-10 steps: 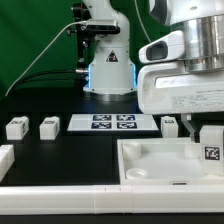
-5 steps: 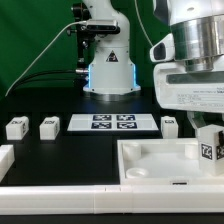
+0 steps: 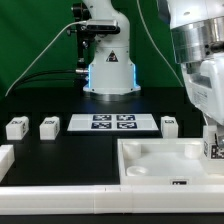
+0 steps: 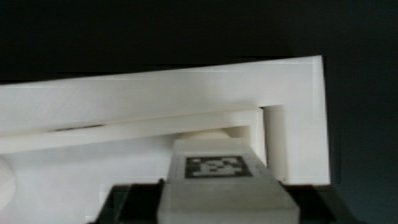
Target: Assemble one leg
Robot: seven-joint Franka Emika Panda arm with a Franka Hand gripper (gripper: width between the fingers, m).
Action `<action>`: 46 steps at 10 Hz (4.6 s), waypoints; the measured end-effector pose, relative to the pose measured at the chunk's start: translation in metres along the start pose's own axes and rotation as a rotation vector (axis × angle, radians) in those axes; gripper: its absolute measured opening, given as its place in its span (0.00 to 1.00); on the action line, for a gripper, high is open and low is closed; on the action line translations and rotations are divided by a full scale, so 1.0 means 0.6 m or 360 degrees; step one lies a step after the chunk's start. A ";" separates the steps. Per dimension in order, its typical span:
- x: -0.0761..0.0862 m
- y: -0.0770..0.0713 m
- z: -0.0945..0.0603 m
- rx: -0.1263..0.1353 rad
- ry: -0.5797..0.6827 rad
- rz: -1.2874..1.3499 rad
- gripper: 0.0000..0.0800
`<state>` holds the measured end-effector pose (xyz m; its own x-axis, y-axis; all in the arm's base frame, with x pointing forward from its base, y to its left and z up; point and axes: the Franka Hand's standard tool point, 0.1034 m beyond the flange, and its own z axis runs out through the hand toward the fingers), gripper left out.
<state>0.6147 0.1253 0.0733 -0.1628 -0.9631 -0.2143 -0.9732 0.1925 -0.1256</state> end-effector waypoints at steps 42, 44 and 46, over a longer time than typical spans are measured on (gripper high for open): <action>0.016 -0.007 -0.003 -0.0010 0.0073 -0.0858 0.37; 0.009 -0.003 -0.001 -0.0001 0.0042 -0.0471 0.37; 0.008 0.000 0.003 -0.0001 0.0016 -0.0099 0.37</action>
Offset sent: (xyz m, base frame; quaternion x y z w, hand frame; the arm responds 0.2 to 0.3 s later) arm -0.0012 0.0008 -0.0003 -0.0040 0.0043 -0.0114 0.9999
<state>0.6141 0.1214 0.0704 -0.1035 -0.9751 -0.1964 -0.9816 0.1320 -0.1378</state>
